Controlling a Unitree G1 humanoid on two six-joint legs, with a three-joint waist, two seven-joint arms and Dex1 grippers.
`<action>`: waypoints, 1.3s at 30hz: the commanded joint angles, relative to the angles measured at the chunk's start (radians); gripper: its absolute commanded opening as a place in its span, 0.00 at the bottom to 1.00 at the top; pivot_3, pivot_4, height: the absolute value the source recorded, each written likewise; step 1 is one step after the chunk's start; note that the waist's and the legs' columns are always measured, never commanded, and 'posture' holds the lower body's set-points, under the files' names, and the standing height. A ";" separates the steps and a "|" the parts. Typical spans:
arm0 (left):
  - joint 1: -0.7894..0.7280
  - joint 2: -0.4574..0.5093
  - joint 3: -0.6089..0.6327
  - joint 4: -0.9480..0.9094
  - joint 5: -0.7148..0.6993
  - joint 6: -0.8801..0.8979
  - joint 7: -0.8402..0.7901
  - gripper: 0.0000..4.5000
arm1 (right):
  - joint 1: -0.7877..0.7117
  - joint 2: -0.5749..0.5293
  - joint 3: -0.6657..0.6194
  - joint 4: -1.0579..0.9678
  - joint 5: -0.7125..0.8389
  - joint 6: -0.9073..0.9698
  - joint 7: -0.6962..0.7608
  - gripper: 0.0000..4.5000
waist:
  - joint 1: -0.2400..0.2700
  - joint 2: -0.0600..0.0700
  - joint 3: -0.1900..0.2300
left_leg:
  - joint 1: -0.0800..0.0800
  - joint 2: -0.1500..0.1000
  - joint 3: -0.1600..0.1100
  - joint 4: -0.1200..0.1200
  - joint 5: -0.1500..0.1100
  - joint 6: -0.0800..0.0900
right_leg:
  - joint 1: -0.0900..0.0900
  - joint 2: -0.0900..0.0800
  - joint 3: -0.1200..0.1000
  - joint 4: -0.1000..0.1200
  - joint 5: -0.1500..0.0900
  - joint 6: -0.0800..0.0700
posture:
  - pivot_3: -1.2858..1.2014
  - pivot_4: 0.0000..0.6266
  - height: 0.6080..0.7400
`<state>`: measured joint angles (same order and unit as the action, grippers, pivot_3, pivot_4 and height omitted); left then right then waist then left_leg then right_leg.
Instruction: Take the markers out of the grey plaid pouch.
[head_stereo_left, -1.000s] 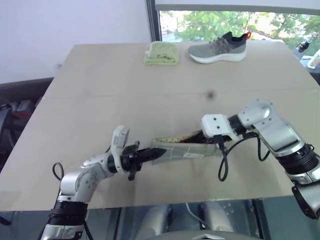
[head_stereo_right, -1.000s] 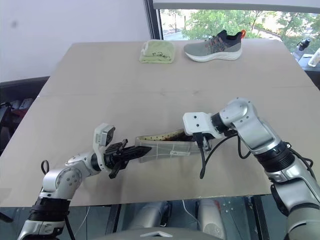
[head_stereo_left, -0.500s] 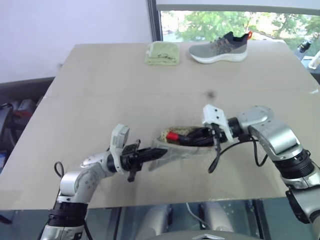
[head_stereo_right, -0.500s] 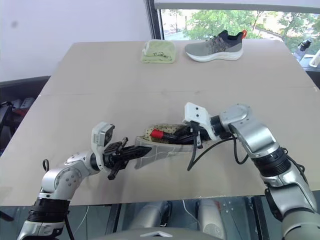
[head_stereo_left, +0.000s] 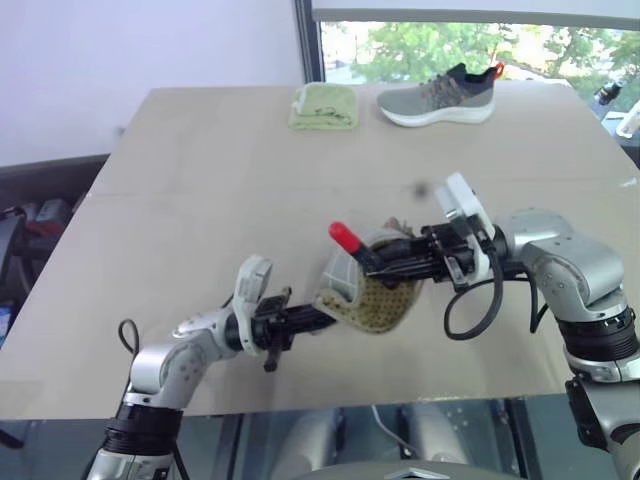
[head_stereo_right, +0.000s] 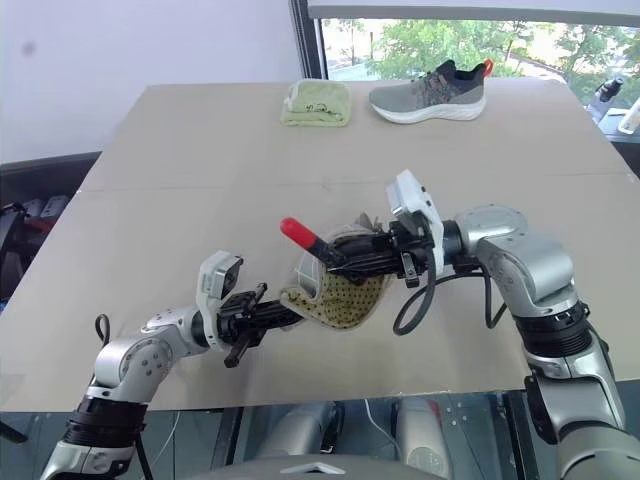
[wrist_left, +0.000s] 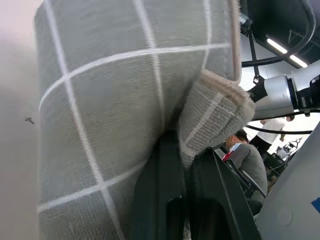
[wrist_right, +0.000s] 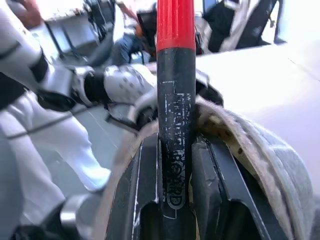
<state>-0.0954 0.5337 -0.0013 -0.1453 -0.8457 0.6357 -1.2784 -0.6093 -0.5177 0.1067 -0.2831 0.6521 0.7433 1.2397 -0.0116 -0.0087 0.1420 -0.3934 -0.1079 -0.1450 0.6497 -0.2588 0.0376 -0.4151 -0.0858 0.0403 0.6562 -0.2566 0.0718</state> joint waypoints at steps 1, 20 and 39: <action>-0.005 -0.005 0.001 -0.009 0.007 -0.004 0.008 0.00 | -0.023 0.056 -0.051 -0.014 0.066 0.031 -0.102 0.06 | -0.002 0.000 0.000 | 0.000 0.000 0.000 0.000 0.000 0.000 | 0.000 0.000 0.000 0.000 0.000 0.000 | 0.52 0.24 1.00; 0.005 -0.019 0.006 -0.004 0.009 -0.020 0.029 0.00 | -0.079 0.427 -0.454 0.346 0.861 0.360 -0.997 0.06 | -0.007 0.002 0.001 | 0.000 0.000 0.001 0.000 0.000 0.000 | -0.001 0.000 0.001 0.002 0.000 0.000 | 0.52 0.24 1.00; -0.060 -0.008 0.138 -0.024 0.081 -0.176 0.114 0.00 | -0.004 -0.122 -0.228 0.226 0.399 0.156 -0.626 0.06 | -0.005 0.003 0.002 | 0.000 0.000 0.002 0.001 0.000 0.000 | -0.001 0.001 0.000 0.001 0.000 0.000 | 0.52 0.24 1.00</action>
<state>-0.1400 0.5097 0.0945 -0.1206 -0.7668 0.4959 -1.1704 -0.6242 -0.5810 -0.1655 0.0056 1.1518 0.9618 0.4761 -0.0165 -0.0054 0.1437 -0.3939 -0.1083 -0.1430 0.6503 -0.2587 0.0380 -0.4161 -0.0850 0.0406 0.6572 -0.2566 0.0719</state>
